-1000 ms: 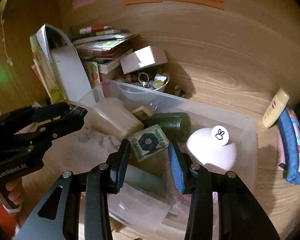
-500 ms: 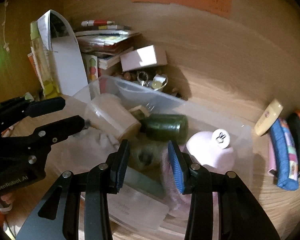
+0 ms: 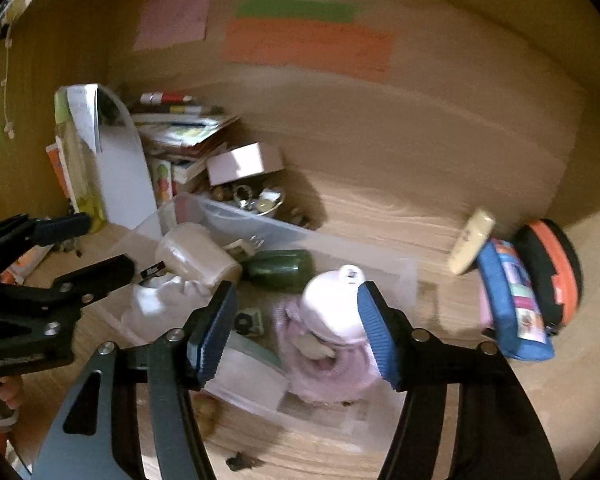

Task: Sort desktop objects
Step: 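Move both open tools back toward the last items beside the box, then grasp the brown gourd pendant with the left tool while the right tool grasps the black clip, then carry the gourd pendant and black clip into the clear box and open both tools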

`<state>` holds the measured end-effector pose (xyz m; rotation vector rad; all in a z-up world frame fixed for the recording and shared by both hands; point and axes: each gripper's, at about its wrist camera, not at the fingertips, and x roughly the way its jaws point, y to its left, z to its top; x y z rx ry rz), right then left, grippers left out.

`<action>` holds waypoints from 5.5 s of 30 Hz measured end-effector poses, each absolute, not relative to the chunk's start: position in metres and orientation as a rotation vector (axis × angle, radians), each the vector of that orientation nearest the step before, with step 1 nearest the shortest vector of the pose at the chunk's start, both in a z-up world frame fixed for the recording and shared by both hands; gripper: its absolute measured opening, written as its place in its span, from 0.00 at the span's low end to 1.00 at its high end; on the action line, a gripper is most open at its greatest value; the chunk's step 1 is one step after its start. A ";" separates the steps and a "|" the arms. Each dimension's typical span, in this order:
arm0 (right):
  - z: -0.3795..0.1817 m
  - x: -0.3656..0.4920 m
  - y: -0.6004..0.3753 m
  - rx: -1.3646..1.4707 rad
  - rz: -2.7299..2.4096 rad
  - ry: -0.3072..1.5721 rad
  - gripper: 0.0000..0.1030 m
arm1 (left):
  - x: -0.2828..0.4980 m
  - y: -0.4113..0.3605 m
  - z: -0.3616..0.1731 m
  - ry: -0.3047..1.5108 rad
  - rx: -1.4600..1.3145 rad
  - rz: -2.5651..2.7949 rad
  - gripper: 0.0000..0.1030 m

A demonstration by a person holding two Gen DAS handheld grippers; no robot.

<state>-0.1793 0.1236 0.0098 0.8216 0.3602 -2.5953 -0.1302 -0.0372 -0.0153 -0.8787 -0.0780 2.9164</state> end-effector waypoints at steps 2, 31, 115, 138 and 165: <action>0.010 -0.173 0.132 0.832 -2.615 0.342 0.59 | -0.121 -0.042 -0.013 -0.118 -0.864 2.925 0.93; -0.082 -0.117 0.135 1.140 -2.385 0.365 0.33 | -0.085 -0.025 -0.076 -0.038 -1.107 2.829 0.95; 0.017 -0.195 0.209 0.868 -2.517 0.094 0.17 | -0.166 0.017 -0.006 -0.138 -0.969 2.744 0.18; -0.005 -0.273 0.180 0.975 -2.515 0.263 0.17 | -0.217 0.031 -0.040 -0.084 -1.076 2.655 0.18; 0.030 -0.227 0.182 0.858 -2.547 0.264 0.55 | -0.173 0.037 -0.008 -0.030 -0.992 2.725 0.50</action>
